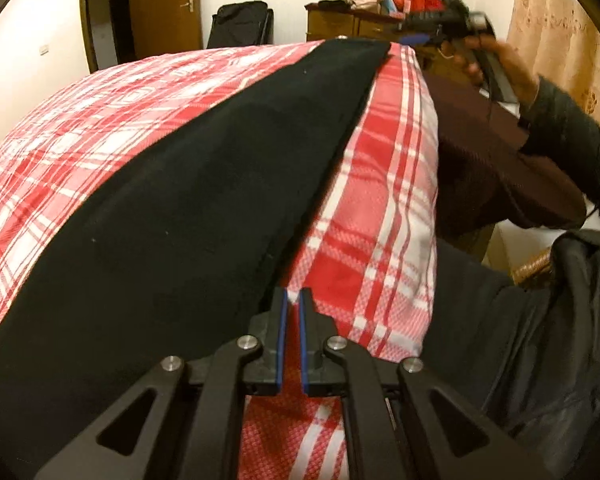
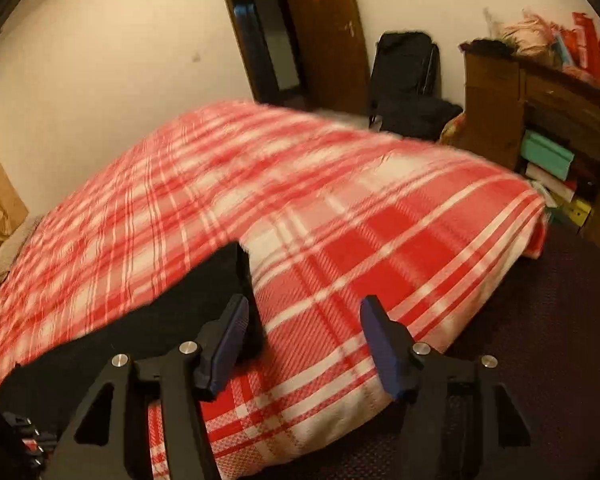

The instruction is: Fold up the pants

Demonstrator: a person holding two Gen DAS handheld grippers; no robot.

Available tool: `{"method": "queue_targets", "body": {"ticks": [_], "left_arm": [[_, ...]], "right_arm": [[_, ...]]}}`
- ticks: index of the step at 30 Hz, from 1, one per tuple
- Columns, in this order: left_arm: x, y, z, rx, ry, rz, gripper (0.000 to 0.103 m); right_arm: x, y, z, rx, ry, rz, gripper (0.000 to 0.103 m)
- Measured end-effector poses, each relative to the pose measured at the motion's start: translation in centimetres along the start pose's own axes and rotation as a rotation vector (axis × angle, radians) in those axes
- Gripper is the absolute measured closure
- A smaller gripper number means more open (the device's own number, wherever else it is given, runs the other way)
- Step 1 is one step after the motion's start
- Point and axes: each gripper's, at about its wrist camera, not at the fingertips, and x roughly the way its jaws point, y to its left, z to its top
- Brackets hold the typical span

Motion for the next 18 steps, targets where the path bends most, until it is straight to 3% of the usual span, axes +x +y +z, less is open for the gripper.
{"method": "queue_targets", "body": {"ticks": [3,9,11,13,15,18], "left_arm": [[-0.7,0.1,0.4,-0.010,-0.033,-0.001,0.098],[-2.1,0.7,1.8,-0.043,-0.126,0.015,0.077],[-1.6,0.9,1.7,-0.049,-0.122,0.017,0.067],[-0.4,0.9,1.5,-0.052,-0.085,-0.004,0.066],[0.4,0.8,1.0,-0.048,-0.062,-0.006,0.065],[0.4,0.6,0.7,-0.049,-0.074,-0.022,0.056]], "right_arm": [[0.0,1.7,1.4,-0.049,0.001,0.046,0.043],[5.0,4.4,3.4,-0.091,0.091,0.097,0.044],[7.5,4.8,3.3,-0.092,0.160,0.104,0.052],[9.4,5.3,2.8,-0.116,0.215,0.081,0.084],[10.1,5.8,2.5,-0.154,0.210,0.030,0.091],[10.7,4.8,2.7,-0.138,0.201,-0.037,0.092]]}}
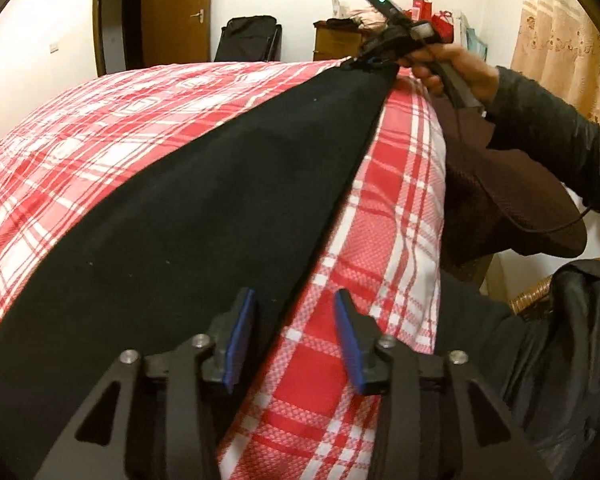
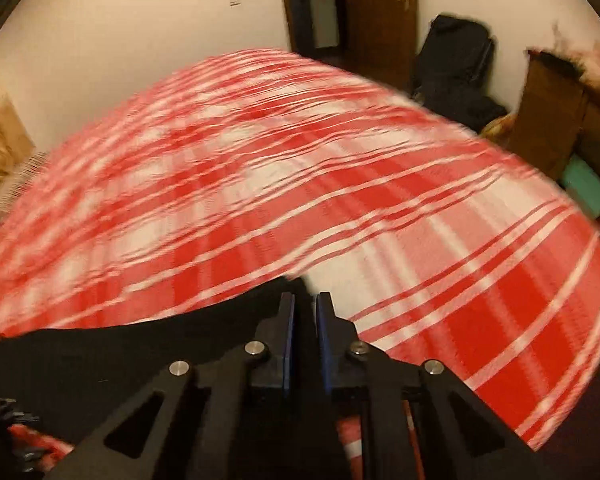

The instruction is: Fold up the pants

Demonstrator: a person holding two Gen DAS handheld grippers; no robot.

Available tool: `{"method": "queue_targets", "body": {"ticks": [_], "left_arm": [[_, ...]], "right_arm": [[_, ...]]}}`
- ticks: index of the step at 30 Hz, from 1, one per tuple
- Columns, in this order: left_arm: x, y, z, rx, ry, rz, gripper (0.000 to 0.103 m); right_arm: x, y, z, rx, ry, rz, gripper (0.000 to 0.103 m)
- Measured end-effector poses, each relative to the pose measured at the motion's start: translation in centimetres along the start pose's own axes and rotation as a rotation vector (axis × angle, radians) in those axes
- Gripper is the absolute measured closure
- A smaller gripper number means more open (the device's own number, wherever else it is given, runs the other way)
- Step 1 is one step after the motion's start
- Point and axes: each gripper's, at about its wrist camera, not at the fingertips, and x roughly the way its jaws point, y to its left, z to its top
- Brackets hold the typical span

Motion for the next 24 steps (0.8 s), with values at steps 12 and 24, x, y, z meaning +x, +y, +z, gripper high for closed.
{"method": "queue_targets", "body": {"ticks": [12,24], "left_arm": [[-5.2,1.0,-0.4,-0.063,-0.101,0.145,0.036],[-11.6,8.4,-6.6,-0.335,-0.136,0.434,0.030]], "right_arm": [[-5.4,5.1,0.5,-0.142,-0.112,0.036,0.066],[-4.6,30.3,-1.8,-0.576,-0.069,0.413,0.045]]}}
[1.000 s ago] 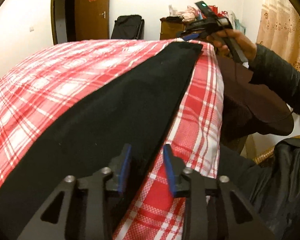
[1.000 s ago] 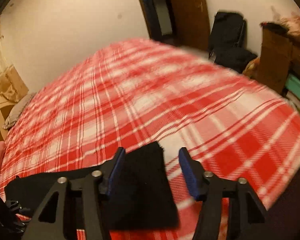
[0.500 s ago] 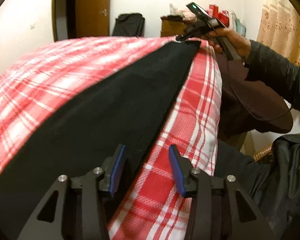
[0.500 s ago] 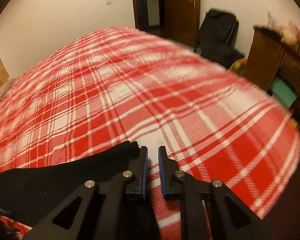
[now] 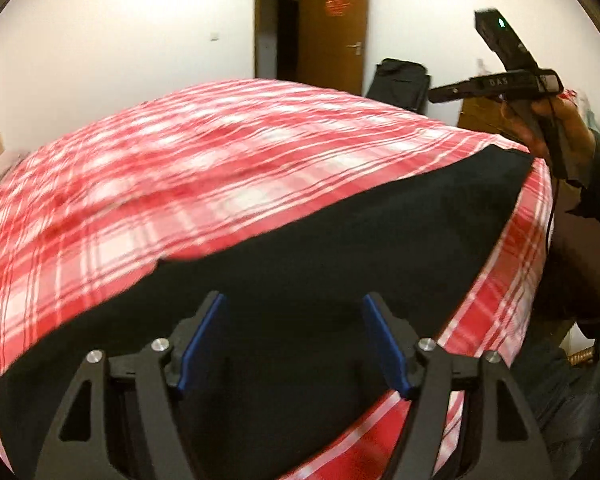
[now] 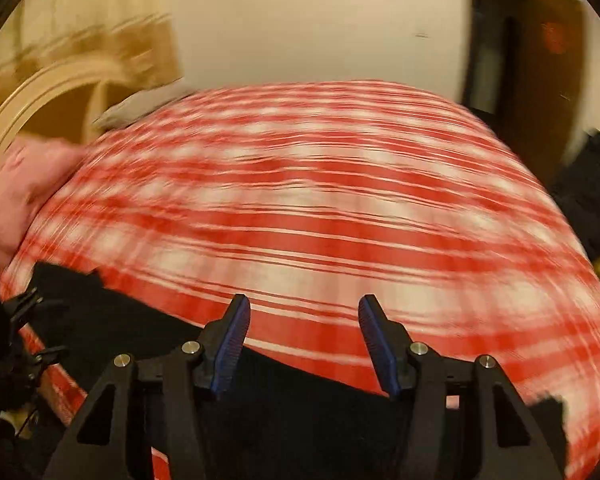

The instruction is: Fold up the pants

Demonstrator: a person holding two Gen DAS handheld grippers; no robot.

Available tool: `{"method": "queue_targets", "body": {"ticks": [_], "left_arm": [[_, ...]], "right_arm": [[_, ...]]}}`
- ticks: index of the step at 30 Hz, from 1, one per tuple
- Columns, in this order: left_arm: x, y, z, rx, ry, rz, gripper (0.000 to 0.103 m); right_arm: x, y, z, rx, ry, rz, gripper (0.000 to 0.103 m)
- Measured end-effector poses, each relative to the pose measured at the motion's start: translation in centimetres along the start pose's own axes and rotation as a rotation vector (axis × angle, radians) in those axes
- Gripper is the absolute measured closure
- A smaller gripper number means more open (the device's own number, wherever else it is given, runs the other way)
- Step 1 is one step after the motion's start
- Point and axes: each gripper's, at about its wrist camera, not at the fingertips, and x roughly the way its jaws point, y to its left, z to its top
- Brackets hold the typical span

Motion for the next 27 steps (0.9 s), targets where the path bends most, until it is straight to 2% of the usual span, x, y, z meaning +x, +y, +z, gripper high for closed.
{"method": "queue_targets", "body": {"ticks": [3,5,6,8,12,15,18,21,23,25,26,27], "left_arm": [[0.7,0.5,-1.3,-0.008,0.032,0.024,0.030],[1.7,0.4,-2.5,-0.024,0.073,0.011,0.030],[2.1,0.3,-3.0,-0.030,0.074,0.017,0.029],[1.9,-0.1,-3.6,-0.026,0.057,0.021,0.018],[1.9,-0.9,-4.3,-0.017,0.048,0.034,0.016],[1.2,-0.6,-4.7,-0.031,0.030,0.016,0.016],[-0.7,0.0,-4.7,-0.059,-0.025,0.001,0.016],[-2.1,1.0,-4.4,-0.078,-0.093,0.038,0.012],[-2.2,1.9,-4.4,-0.103,-0.105,0.070,0.008],[-1.5,2.9,-4.6,-0.140,-0.077,0.085,0.008],[-1.1,3.3,-4.8,-0.157,-0.059,0.085,0.008],[-0.6,3.6,-5.1,-0.170,-0.039,0.078,0.008]], "right_arm": [[3.1,4.1,1.4,-0.046,0.022,0.091,0.045],[5.0,6.8,2.3,-0.024,0.045,0.194,0.045],[6.0,8.0,2.6,-0.011,0.057,0.238,0.045],[7.6,10.3,3.0,0.003,0.075,0.291,0.045],[11.3,14.5,3.0,0.039,0.142,0.375,0.045],[13.8,16.4,2.8,0.094,0.222,0.443,0.045],[15.6,17.6,2.7,0.124,0.275,0.483,0.045],[17.0,18.3,2.9,0.158,0.330,0.530,0.045],[17.8,18.8,3.0,0.180,0.362,0.562,0.048],[18.5,19.2,3.0,0.198,0.398,0.592,0.058],[19.1,19.6,2.8,0.207,0.428,0.613,0.060],[19.4,20.0,2.7,0.209,0.443,0.620,0.068]]}}
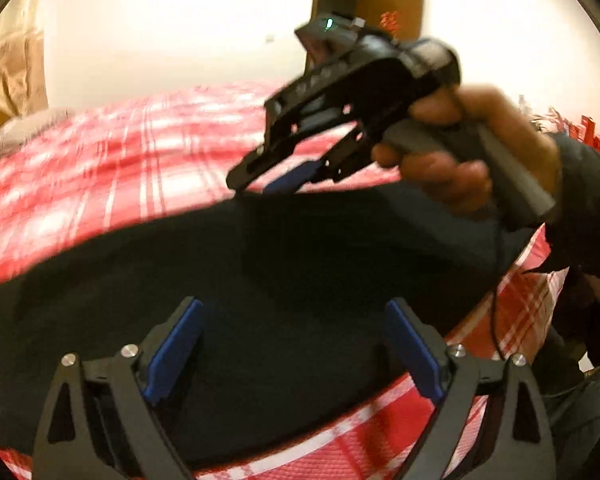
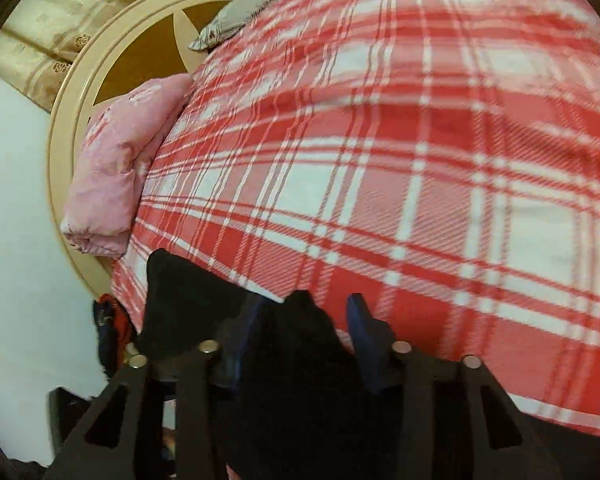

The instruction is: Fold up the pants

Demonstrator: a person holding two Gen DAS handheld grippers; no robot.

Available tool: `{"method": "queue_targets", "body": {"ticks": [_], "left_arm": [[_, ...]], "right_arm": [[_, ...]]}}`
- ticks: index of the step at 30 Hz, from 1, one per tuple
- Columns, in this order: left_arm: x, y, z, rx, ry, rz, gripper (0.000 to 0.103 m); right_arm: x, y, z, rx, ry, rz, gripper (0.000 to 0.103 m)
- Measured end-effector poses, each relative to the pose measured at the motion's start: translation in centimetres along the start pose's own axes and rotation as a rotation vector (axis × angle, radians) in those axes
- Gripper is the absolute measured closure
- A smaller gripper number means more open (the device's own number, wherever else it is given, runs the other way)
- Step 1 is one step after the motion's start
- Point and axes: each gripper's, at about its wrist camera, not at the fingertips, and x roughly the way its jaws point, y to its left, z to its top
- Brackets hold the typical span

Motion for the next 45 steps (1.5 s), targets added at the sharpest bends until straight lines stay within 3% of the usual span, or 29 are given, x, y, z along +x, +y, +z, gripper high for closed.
{"method": "queue_targets", "body": {"ticks": [2,3,4,10,14,23,27,29,31,33,38,45], "left_arm": [[0.3,0.0,-0.3,0.004,0.007,0.014,0.008],[0.4,-0.1,-0.3,0.009,0.011,0.017,0.008],[0.5,-0.1,-0.2,0.014,0.016,0.021,0.008],[0.5,-0.6,-0.2,0.015,0.039,0.037,0.006],[1.0,-1.0,-0.2,0.033,0.054,0.051,0.001],[1.2,-0.7,-0.1,0.039,0.067,0.052,0.000],[1.5,-0.6,-0.1,0.043,0.065,0.058,0.000],[1.2,-0.9,-0.3,0.041,0.064,0.057,0.000],[1.2,-0.9,-0.3,0.040,0.063,0.057,0.000],[1.2,-1.0,-0.3,0.042,0.064,0.059,0.000],[1.3,-1.0,-0.3,0.039,0.064,0.061,0.000],[1.6,-1.0,-0.1,0.044,0.079,0.077,0.000]], "right_arm": [[0.2,0.1,-0.2,0.014,-0.017,-0.017,0.079],[0.0,-0.1,-0.2,0.035,-0.031,0.012,0.091],[-0.4,-0.3,-0.1,0.057,-0.052,0.044,0.096],[-1.6,0.5,0.1,0.047,-0.122,0.010,0.099],[-0.6,-0.7,0.3,0.054,-0.115,-0.062,0.099],[0.0,-1.5,0.3,0.033,-0.104,-0.102,0.099],[-0.7,-0.6,0.0,-0.026,-0.103,-0.099,0.096],[-1.6,-0.1,-0.7,-0.072,-0.113,-0.141,0.092],[-2.6,0.1,-1.3,-0.103,-0.127,-0.190,0.070],[-4.0,-0.1,-2.3,-0.113,-0.149,-0.214,0.059],[-7.9,0.1,-6.5,-0.167,-0.212,-0.317,0.059],[-9.2,-0.2,-12.9,-0.278,-0.189,-0.497,0.059]]}}
